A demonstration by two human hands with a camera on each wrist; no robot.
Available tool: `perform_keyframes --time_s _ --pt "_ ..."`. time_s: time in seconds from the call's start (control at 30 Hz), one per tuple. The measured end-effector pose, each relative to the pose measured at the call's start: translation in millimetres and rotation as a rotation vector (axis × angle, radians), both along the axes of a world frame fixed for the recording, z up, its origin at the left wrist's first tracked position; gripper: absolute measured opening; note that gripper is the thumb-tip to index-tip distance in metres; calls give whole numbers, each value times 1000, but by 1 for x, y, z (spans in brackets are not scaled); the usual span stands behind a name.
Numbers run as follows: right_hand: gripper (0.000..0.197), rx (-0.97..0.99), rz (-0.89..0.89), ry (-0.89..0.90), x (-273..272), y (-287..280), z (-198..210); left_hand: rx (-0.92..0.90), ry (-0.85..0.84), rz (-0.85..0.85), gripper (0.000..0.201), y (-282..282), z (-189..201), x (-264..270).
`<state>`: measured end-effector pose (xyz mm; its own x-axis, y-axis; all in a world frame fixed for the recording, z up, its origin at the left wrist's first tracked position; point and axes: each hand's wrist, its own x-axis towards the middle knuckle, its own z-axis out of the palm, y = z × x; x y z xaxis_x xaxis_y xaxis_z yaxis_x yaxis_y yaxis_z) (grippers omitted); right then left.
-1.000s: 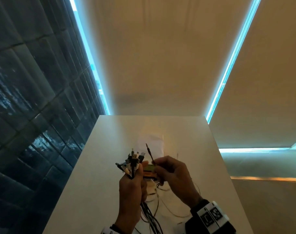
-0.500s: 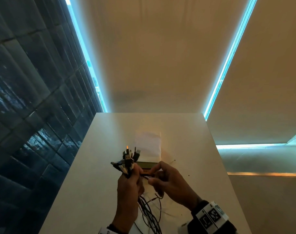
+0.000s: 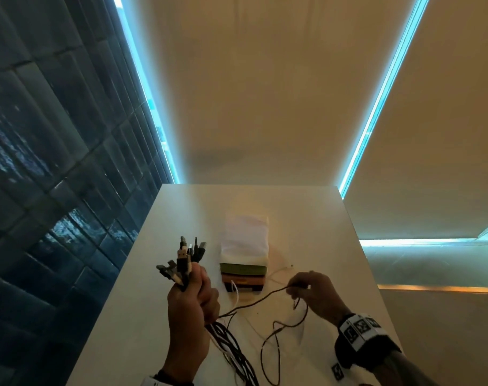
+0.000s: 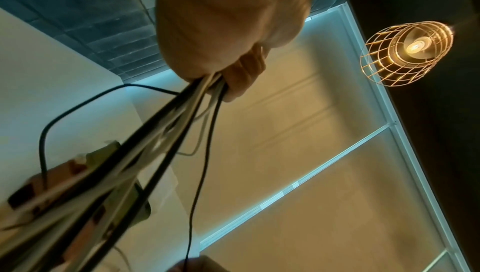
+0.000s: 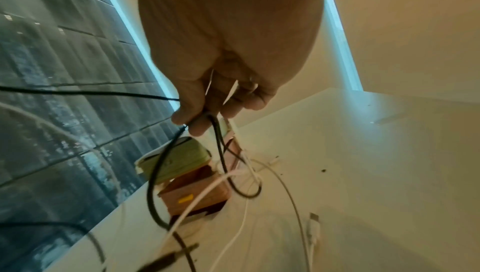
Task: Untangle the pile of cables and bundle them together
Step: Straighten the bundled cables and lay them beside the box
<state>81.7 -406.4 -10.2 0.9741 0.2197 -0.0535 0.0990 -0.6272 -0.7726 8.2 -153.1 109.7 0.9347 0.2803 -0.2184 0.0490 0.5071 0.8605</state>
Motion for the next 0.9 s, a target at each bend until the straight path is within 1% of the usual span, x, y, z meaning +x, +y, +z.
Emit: perform_keyframes --time_s 0.07,0.13,0.23,0.3,0.37,0.5,0.57,0.67,0.77,0.83,0.9 --pt "18 31 -53 25 7 -12 -2 4 -9 19 33 8 3 -3" --pt "16 47 -97 49 10 -23 -4 -3 -28 38 34 15 7 -6" --pt "12 -9 -86 74 13 -34 -10 -14 -63 45 34 20 14 -11" --pt "14 -67 -102 60 14 -37 -18 -13 -90 40 34 19 19 -15" --pt "16 -80 -146 46 14 -37 -24 -7 -117 42 34 16 23 -18" --pt "20 -112 -295 -72 12 -31 -29 9 -122 82 35 14 25 -21" --pt "18 -170 -306 -119 11 -24 -21 23 -108 93 34 13 24 -19" --pt "13 -193 -231 -173 11 -9 -1 87 -97 47 29 3 21 -14" --pt "11 -71 -177 -194 6 11 25 229 -63 -21 29 -19 17 -9" --pt "9 24 -132 -210 -2 25 44 329 -27 -53 24 -33 14 -4" --pt "8 57 -66 -259 -12 37 62 424 11 -77 25 -44 10 1"
